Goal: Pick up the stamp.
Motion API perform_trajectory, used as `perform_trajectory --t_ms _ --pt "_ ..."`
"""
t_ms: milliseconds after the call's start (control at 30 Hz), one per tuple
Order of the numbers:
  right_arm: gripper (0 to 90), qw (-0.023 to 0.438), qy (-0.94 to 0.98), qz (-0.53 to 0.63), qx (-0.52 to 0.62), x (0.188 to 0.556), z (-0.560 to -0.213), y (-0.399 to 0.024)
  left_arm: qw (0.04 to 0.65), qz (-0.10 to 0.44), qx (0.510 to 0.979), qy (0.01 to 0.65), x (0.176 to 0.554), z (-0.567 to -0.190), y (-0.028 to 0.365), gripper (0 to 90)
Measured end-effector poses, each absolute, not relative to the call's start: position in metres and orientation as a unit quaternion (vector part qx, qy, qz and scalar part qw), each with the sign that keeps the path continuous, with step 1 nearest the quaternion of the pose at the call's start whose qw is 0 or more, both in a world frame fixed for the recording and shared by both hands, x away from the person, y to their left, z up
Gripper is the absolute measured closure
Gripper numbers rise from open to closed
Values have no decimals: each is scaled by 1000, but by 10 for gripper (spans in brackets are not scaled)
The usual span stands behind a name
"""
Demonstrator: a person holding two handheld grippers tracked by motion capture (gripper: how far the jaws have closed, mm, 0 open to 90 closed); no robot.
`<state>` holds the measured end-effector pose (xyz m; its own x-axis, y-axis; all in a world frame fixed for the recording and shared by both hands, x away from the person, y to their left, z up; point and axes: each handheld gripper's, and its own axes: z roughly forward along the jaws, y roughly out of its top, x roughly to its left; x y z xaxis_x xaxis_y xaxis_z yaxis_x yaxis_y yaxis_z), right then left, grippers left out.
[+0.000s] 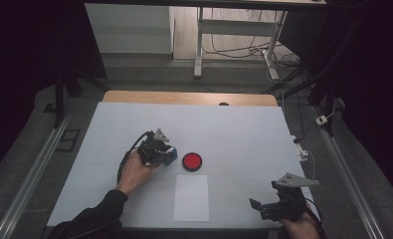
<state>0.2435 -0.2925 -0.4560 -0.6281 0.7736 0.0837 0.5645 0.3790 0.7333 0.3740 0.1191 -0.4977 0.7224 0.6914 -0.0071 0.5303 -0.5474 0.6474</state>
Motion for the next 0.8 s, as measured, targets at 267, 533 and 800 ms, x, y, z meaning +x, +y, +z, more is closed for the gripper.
perform_trajectory --t_ms 267,533,800 --pt "0 139 818 380 409 243 -456 -293 328 115 866 359 375 -497 123 706" --pt "0 141 817 382 408 243 -456 -293 336 115 864 356 371 -489 125 706" --pt "0 141 819 379 408 243 -456 -292 336 100 870 347 363 -483 128 707"
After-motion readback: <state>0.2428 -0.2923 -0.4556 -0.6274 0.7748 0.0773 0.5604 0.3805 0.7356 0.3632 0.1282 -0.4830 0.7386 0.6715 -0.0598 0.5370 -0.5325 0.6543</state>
